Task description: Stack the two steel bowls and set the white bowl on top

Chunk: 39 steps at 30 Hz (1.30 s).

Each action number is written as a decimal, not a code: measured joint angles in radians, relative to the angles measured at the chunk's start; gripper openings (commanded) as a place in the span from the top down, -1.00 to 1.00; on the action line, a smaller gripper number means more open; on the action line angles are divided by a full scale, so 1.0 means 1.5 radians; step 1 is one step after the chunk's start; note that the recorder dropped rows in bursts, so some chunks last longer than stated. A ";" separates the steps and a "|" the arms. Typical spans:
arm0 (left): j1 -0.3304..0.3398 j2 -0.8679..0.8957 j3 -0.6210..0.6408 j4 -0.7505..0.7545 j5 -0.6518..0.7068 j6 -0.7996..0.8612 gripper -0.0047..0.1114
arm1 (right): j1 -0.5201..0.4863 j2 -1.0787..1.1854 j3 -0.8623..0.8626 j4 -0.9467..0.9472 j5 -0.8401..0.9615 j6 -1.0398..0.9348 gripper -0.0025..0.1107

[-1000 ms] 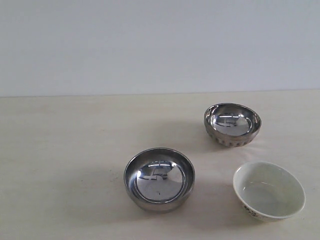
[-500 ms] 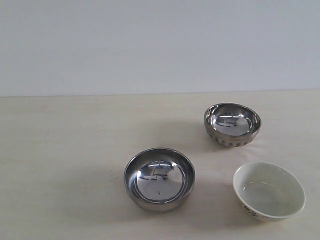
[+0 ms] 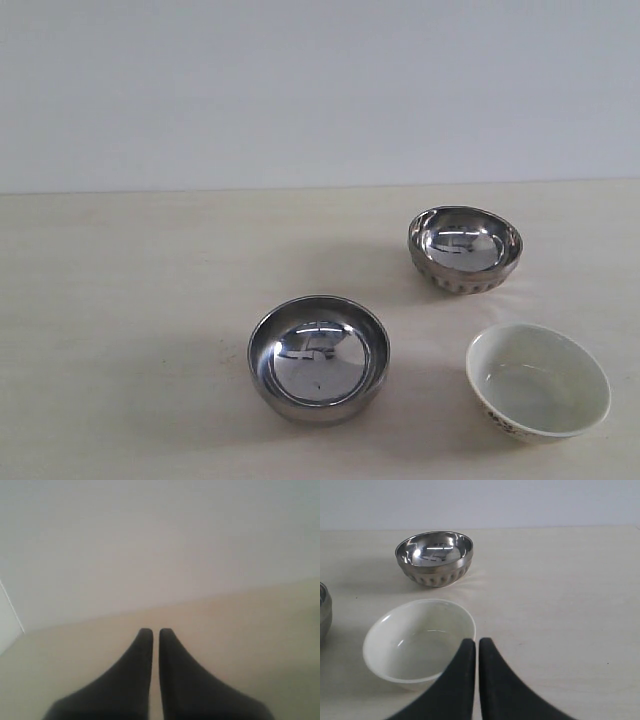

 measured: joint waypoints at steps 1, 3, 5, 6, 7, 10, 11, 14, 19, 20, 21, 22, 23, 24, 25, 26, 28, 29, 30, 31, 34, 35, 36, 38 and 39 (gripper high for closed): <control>0.000 0.000 0.000 0.000 0.033 0.000 0.85 | 0.000 0.000 0.000 0.000 0.000 0.000 0.96; 0.000 0.000 0.001 0.000 0.087 0.000 0.85 | 0.000 0.000 0.000 0.000 0.000 0.000 0.96; 0.000 0.000 0.001 0.000 0.110 0.000 0.85 | 0.000 0.000 0.000 0.000 0.000 0.000 0.96; 0.000 0.000 0.001 0.000 0.114 0.000 0.85 | 0.000 0.000 0.000 0.000 0.000 0.000 0.96; 0.000 0.000 0.001 0.000 0.116 0.000 0.85 | 0.000 0.000 0.000 0.000 0.000 0.000 0.96; 0.000 0.000 0.001 0.000 0.119 0.000 0.85 | 0.000 0.000 0.000 0.000 0.000 0.000 0.96; 0.000 0.000 0.001 0.000 0.120 0.000 0.85 | 0.000 0.000 0.000 0.000 0.000 0.000 0.96; 0.000 0.000 0.001 0.000 0.120 0.000 0.85 | 0.000 0.000 0.000 0.000 0.000 0.000 0.96; 0.000 0.000 0.001 0.001 0.122 -0.001 0.85 | 0.000 0.000 0.000 0.000 0.000 0.000 0.96; 0.000 0.000 0.001 0.001 0.122 -0.007 0.85 | 0.000 0.000 0.000 0.000 0.000 0.000 0.96; 0.000 0.000 0.001 0.001 0.122 -0.018 0.85 | 0.000 0.000 0.000 0.000 0.000 0.000 0.96; 0.000 0.000 0.001 0.001 0.122 -0.031 0.85 | 0.000 0.000 0.000 0.000 0.000 0.000 0.96; 0.000 0.000 0.001 0.001 0.122 -0.050 0.85 | 0.000 0.000 0.000 0.000 0.000 0.000 0.96; 0.000 0.000 0.001 0.001 0.122 -0.069 0.85 | 0.000 0.000 0.000 0.000 0.000 0.000 0.96; 0.000 0.000 0.001 0.001 0.122 -0.079 0.85 | 0.000 0.000 0.000 0.000 0.000 0.000 0.96; 0.000 0.000 0.001 0.001 0.122 -0.085 0.85 | 0.000 0.000 0.000 0.000 0.000 0.000 0.96; 0.000 0.000 0.001 0.001 0.122 -0.093 0.85 | 0.000 0.000 0.000 0.000 0.000 0.000 0.96; 0.000 0.000 0.001 0.001 0.122 -0.096 0.85 | 0.000 0.000 0.000 0.000 0.000 0.000 0.96; 0.000 0.000 0.001 0.001 0.122 -0.097 0.85 | 0.000 0.000 0.000 0.000 0.000 0.000 0.96; 0.000 0.000 0.001 0.001 0.122 -0.097 0.85 | 0.000 0.000 0.000 0.000 0.000 0.000 0.96; 0.000 0.000 0.001 0.001 0.122 -0.098 0.85 | 0.000 0.000 0.000 0.000 0.000 0.000 0.96; 0.000 0.000 0.001 0.001 0.122 -0.100 0.85 | 0.000 0.000 0.000 0.000 0.000 0.000 0.96; 0.000 0.000 0.001 0.001 0.122 -0.100 0.85 | 0.000 0.000 0.000 0.000 0.000 0.000 0.96; 0.000 0.000 0.001 0.001 0.122 -0.100 0.85 | 0.000 0.000 0.000 0.000 0.000 0.000 0.96; 0.000 0.000 0.001 0.001 0.122 -0.100 0.85 | 0.000 0.000 0.000 0.000 0.000 0.000 0.96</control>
